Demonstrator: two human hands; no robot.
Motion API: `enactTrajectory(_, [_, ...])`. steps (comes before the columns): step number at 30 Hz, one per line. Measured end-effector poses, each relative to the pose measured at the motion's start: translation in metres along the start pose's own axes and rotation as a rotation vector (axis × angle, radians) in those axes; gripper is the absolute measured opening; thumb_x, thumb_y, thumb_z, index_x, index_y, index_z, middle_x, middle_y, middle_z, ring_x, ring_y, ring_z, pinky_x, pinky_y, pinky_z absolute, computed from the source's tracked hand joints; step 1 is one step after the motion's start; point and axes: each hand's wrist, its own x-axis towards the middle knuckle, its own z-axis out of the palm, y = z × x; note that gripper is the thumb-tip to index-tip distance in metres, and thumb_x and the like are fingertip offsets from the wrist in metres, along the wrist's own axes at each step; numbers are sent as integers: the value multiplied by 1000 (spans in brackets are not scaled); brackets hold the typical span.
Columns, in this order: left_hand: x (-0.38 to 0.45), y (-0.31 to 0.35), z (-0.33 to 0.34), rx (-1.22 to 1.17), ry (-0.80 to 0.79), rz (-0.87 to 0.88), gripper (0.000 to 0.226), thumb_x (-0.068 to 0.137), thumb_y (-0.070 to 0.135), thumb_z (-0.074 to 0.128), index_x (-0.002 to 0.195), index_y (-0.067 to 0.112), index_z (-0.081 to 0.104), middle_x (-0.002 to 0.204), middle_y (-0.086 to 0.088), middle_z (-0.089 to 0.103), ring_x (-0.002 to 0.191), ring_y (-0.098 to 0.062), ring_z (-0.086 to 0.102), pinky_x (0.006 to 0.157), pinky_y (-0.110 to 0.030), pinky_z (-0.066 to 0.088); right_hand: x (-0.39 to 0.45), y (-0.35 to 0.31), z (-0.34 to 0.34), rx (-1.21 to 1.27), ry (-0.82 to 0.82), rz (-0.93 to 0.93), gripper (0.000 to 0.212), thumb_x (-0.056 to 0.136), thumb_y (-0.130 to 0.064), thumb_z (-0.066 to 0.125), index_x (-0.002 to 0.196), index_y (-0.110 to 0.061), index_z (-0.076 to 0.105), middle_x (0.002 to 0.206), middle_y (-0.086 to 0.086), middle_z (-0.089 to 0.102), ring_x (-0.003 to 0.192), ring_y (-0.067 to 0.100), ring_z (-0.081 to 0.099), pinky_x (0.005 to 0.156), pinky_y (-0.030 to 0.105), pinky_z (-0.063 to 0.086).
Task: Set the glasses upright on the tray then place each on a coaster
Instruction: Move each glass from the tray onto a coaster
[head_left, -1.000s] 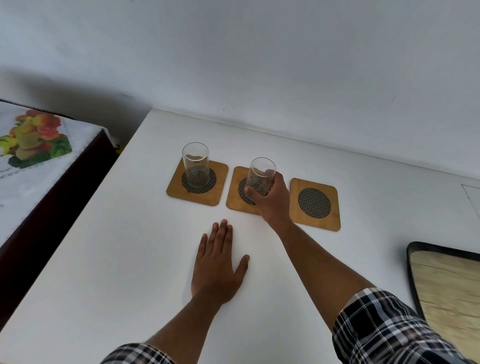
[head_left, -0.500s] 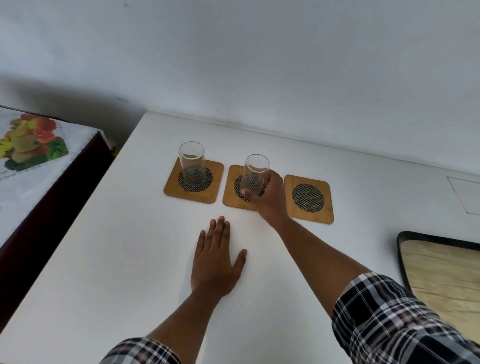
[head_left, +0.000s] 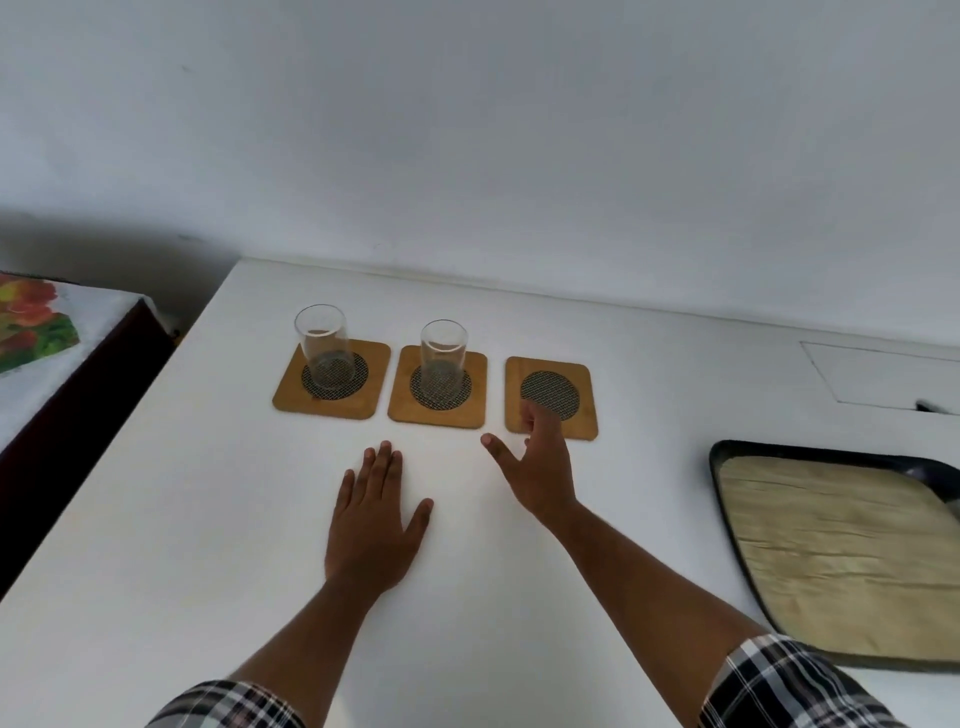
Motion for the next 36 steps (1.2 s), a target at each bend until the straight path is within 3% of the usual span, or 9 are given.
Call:
enactTrajectory(4, [0,4,-2,30,-15,2,84,96,64,16,161,12,2,169,-1,-6,157,-18,-8,129,-40,4,-16,21,-29,45,26,37,72,88,-42,80,143,-9,47,137,4,57,124,18,57,104,43,53])
enactTrajectory(8, [0,27,1,-16,-39,-9,75,103,48,30,160,8,3,171,-7,-2,157,-20,-5,129,-39,5,-29,42,-64,85,77,75,69,90,-45,77,143,-13,46,133,-2,55,120,13,57,102,42,54])
enactTrajectory(18, [-12,180,44,-67,-87,200,77,103,49,36,160,9,4,171,-6,0,157,-19,-5,128,-35,2,-53,108,-179,131,198,107,65,92,-42,76,144,-13,49,136,-1,55,124,14,57,105,41,51])
enactTrajectory(26, [-28,280,82,-85,-157,342,76,104,49,35,160,10,2,170,-3,-3,156,-16,-9,126,-32,-3,-68,176,-274,72,438,188,56,91,-37,76,137,-15,54,131,-3,58,123,13,56,105,32,47])
enactTrajectory(29, [-32,296,94,-36,-154,329,80,99,59,19,160,10,0,170,-3,-7,156,-17,-11,128,-35,-2,-73,202,-301,75,595,266,55,89,-32,77,135,-14,54,127,-2,58,120,16,56,102,32,46])
enactTrajectory(33, [-34,293,103,18,-70,360,84,96,63,13,161,10,6,170,-2,-2,157,-16,-7,128,-38,5,-78,242,-328,82,733,454,67,86,-30,80,141,-8,48,134,7,54,125,26,52,95,32,43])
enactTrajectory(36, [-33,292,105,24,-54,350,82,97,62,17,161,12,7,170,-1,1,157,-15,-6,128,-39,8,-77,268,-344,86,763,620,87,84,-32,83,151,-6,35,147,15,44,132,36,47,95,40,46])
